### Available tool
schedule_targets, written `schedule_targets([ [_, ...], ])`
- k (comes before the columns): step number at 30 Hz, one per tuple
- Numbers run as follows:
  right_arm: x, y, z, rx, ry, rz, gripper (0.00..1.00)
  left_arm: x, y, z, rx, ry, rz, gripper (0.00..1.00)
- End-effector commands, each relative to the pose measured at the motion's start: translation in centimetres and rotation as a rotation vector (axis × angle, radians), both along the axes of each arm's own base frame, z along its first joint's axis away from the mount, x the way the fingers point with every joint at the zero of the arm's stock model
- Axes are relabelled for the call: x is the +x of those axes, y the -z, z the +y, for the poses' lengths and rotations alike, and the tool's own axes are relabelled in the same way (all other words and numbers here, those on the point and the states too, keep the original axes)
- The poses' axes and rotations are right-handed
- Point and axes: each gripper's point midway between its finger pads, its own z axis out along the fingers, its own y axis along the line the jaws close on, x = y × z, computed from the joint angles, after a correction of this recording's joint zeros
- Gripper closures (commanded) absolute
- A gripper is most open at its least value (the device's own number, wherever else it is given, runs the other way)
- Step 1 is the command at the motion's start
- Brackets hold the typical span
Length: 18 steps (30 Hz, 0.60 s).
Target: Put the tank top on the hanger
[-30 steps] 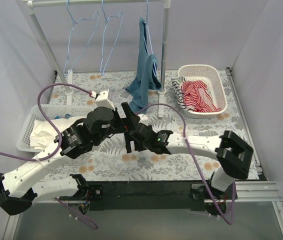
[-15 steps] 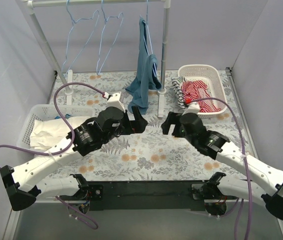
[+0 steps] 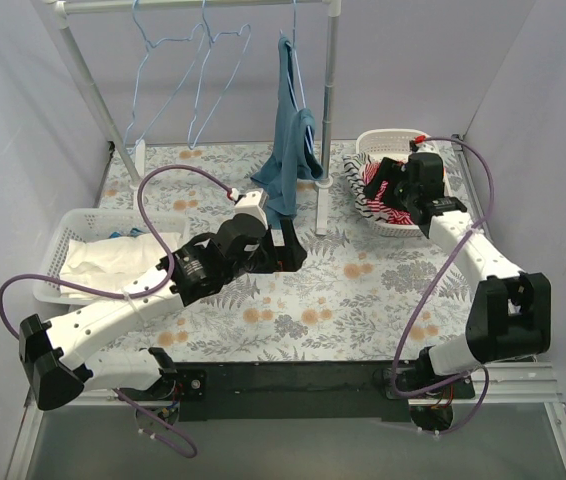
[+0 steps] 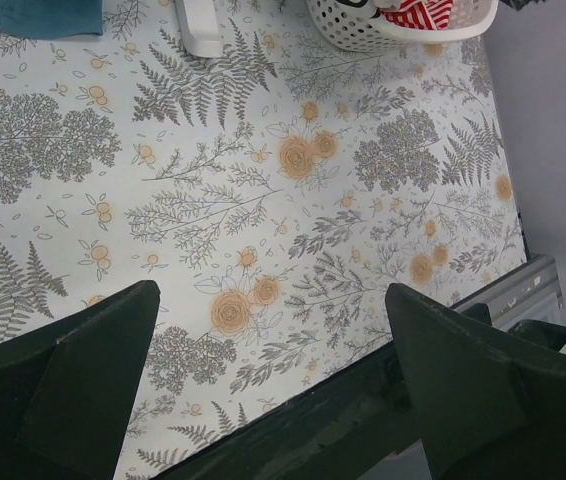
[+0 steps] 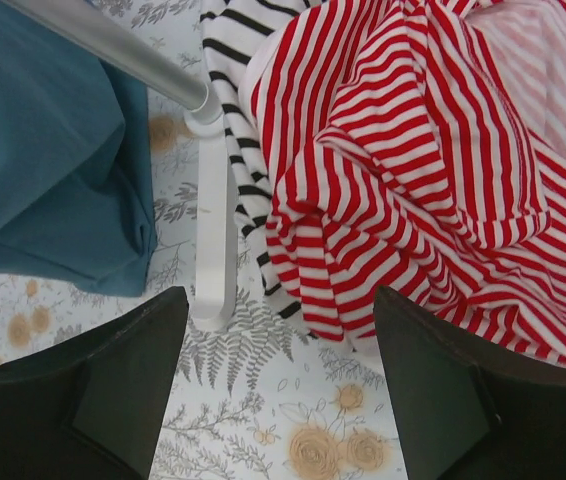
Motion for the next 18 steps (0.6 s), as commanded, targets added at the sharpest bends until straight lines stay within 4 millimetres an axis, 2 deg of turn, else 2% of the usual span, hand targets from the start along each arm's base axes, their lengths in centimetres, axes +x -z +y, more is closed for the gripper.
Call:
schedule_targets([
  [1, 3.5, -3.2, -0.1, 0.009, -0.005, -0.121, 0.18, -0.2, -0.2, -0.5, -0.014, 0.029, -0.012, 0.02],
  [6, 5.4, -1.6, -1.2, -0.003, 0.04, -0.083, 0.24, -0.2, 0.3, -0.4, -0.005, 0.028, -0.003, 0.02],
  [12, 6.3, -0.6, -1.3, 0.001, 0.047, -0.063, 0.48, -0.2, 0.1, -0.5, -0.003, 0.03, -0.005, 0.02],
  [15, 6.3, -0.1, -1.6, -0.005, 0.058, -0.052, 0.49, -0.1, 0.2, -0.4, 0.001, 0.024, -0.008, 0.02],
  [17, 6.3, 0.1, -1.9, -0.012, 0.068, -0.05, 0.54, -0.2, 0.3, -0.4, 0.002, 0.029, -0.004, 0.02],
  [18, 6.5, -0.1, -1.9, -0.016, 0.066, -0.045, 0.78, -0.2, 0.3, -0.4, -0.005, 0.028, -0.007, 0.02],
])
